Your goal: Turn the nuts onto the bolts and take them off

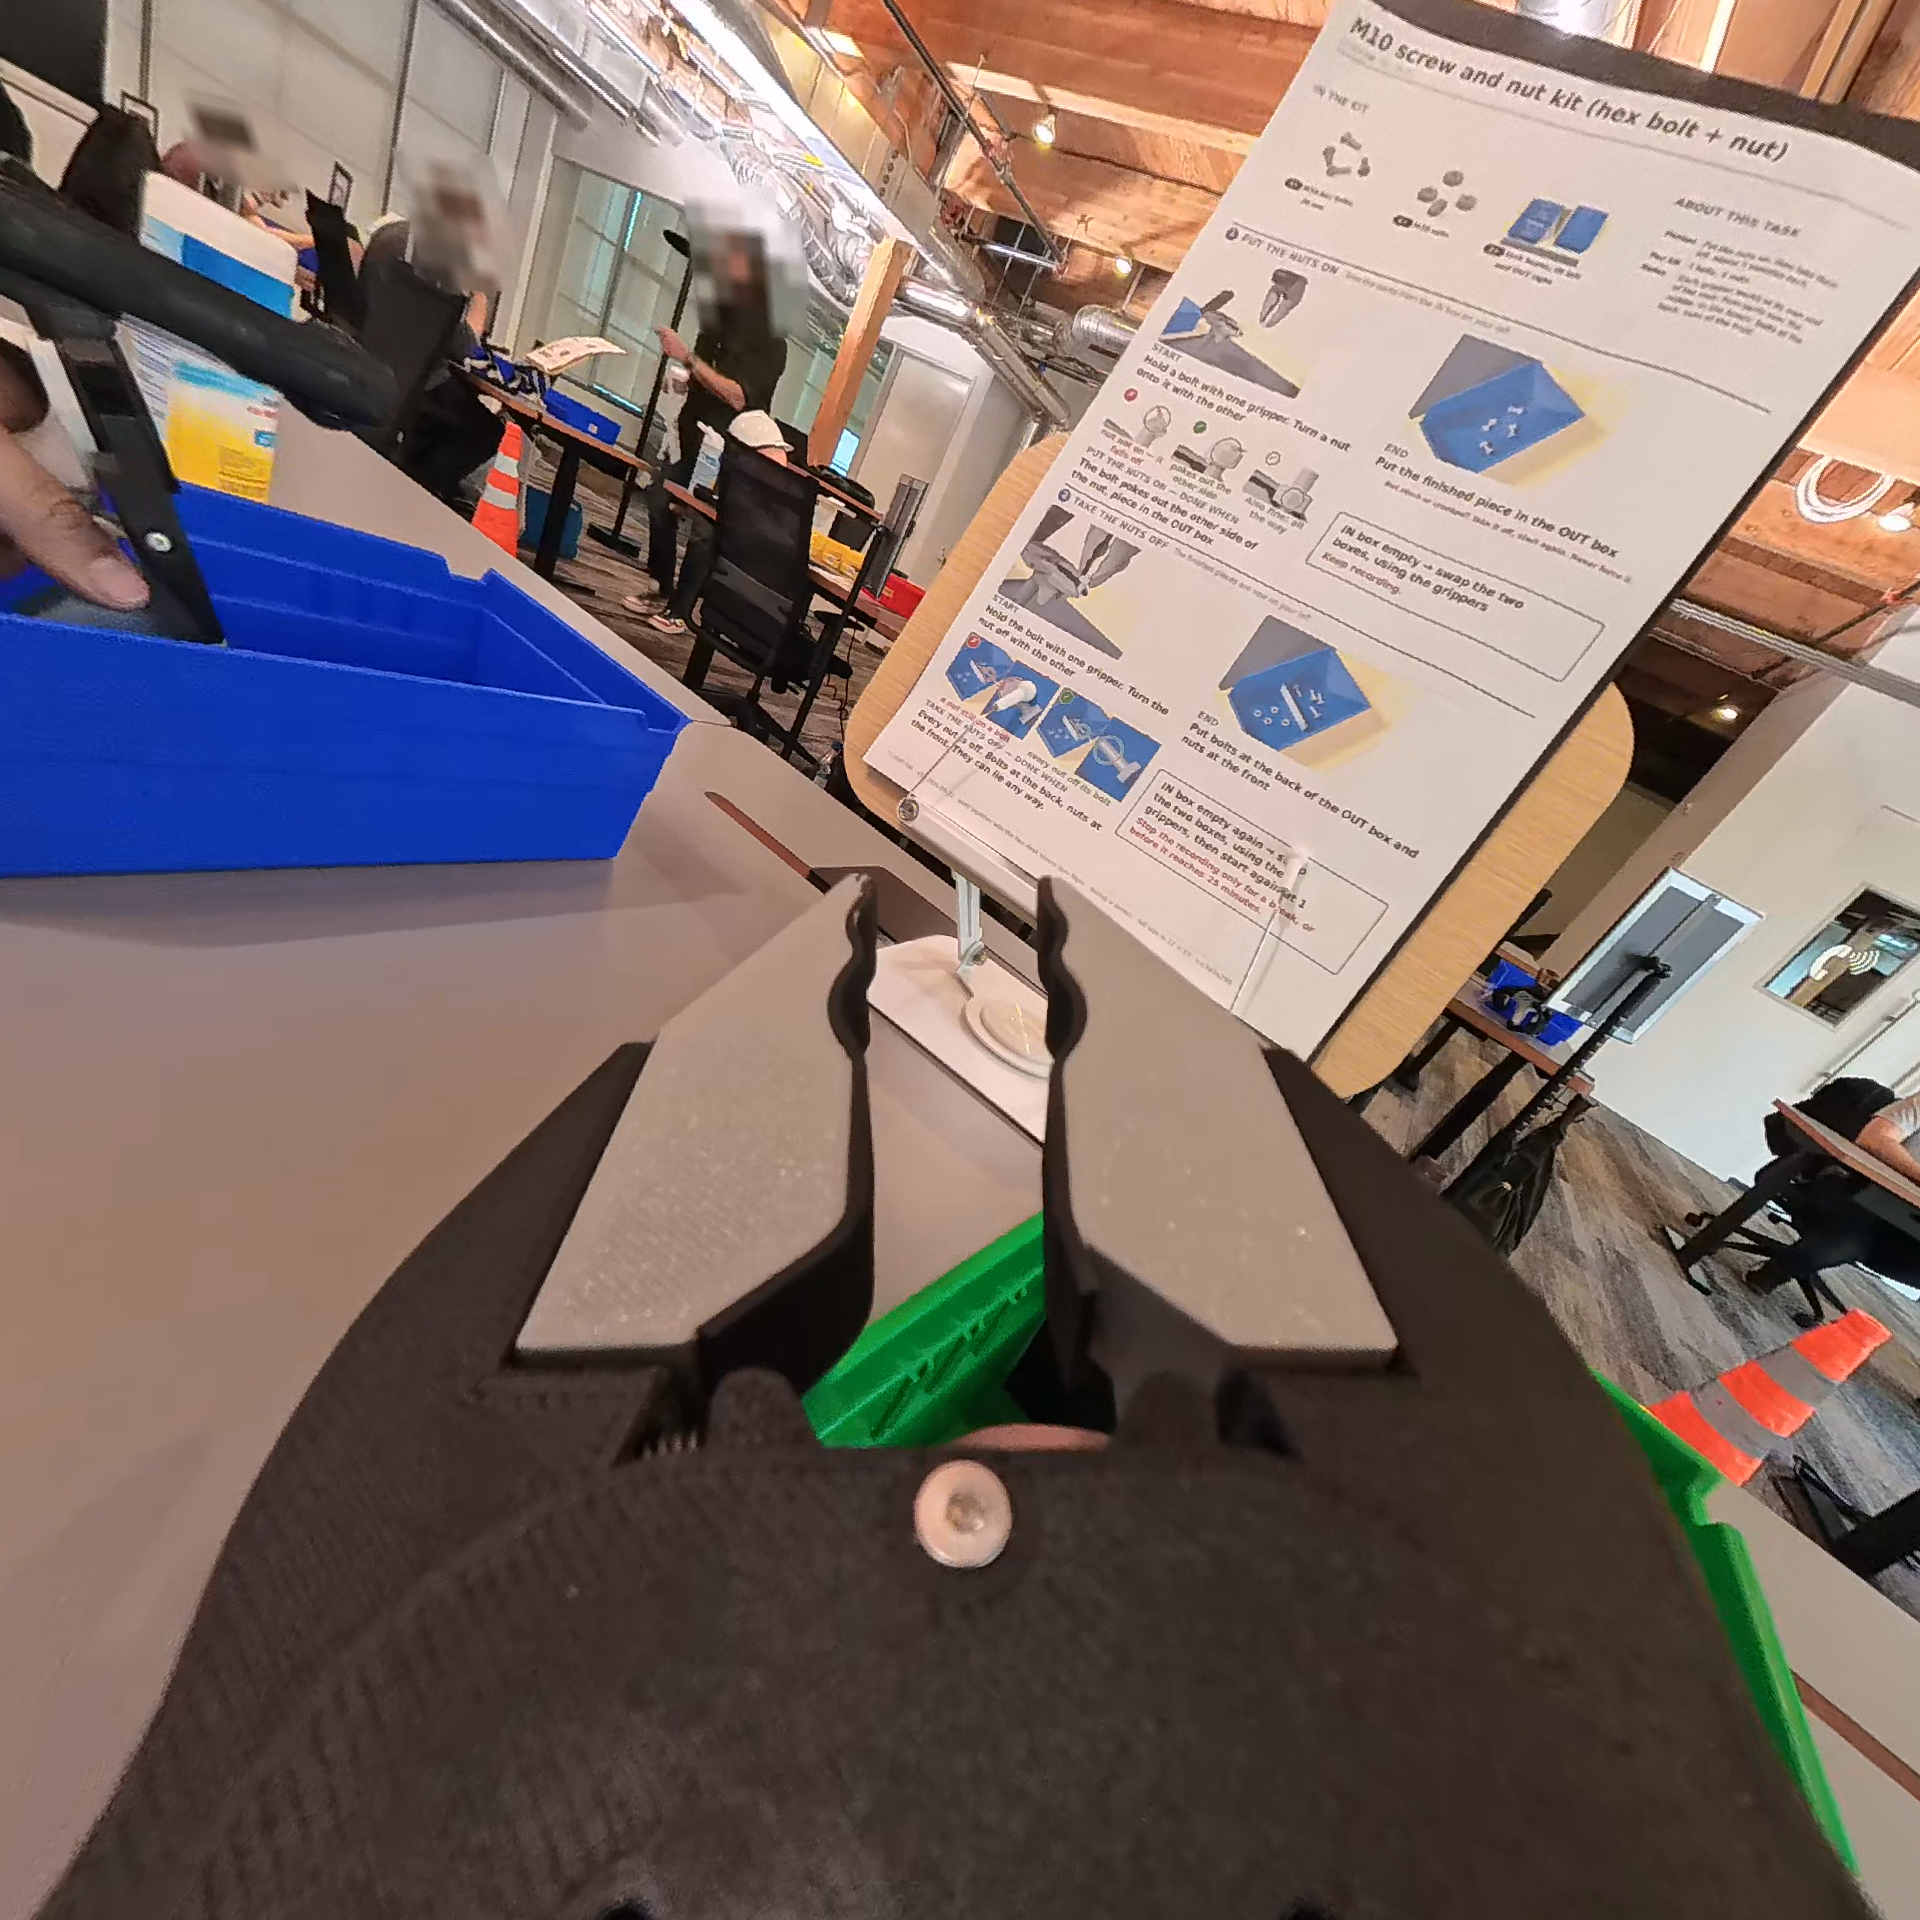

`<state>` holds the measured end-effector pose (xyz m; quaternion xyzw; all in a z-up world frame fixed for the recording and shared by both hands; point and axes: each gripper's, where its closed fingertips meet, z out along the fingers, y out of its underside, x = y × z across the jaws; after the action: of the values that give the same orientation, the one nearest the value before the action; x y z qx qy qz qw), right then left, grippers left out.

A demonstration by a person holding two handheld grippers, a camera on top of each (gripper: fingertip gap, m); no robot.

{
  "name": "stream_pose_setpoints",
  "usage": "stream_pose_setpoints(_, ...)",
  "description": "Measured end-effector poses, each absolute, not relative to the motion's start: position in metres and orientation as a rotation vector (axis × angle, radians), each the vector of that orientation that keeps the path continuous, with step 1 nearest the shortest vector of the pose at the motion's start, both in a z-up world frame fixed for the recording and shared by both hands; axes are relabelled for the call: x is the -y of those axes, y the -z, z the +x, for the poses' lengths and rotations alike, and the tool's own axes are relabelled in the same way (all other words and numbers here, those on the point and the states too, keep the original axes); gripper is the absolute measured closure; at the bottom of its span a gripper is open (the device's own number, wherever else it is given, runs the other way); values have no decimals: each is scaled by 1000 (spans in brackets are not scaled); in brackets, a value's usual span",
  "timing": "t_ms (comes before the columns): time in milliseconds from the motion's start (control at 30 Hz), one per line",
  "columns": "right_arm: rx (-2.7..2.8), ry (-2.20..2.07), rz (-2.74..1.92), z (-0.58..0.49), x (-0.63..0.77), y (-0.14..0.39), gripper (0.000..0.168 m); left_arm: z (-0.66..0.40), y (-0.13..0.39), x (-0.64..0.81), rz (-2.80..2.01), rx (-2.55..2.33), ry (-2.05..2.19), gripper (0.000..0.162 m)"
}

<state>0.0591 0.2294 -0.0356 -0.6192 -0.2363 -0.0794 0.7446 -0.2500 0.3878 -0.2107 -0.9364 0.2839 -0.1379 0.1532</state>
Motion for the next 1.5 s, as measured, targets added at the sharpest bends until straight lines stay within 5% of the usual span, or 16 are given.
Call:
stream_pose_setpoints(300, 542, 193, -1346, 54, -228, 36, 142, -265, 225, -380, -2737, -823, 318, 109)
stream_pose_setpoints(500, 549, 208, -1350, 53, -228, 37, 142, -271, 230, -389, -2626, -1007, 171, 145)
stream_pose_setpoints(767, 571, 190, -1361, 46, -229, 42, 143, -274, 222, -403, -2444, -1055, 68, 146)
stream_pose_setpoints(1233, 595, 7, -1431, 22, -229, 57, 143, -189, 62, -356, -1684, -893, 404, 147)
stream_pose_setpoints(1500, 551, -296, -1520, 7, -233, 74, 140, -74, 40, -254, -1378, -1074, 668, 147)
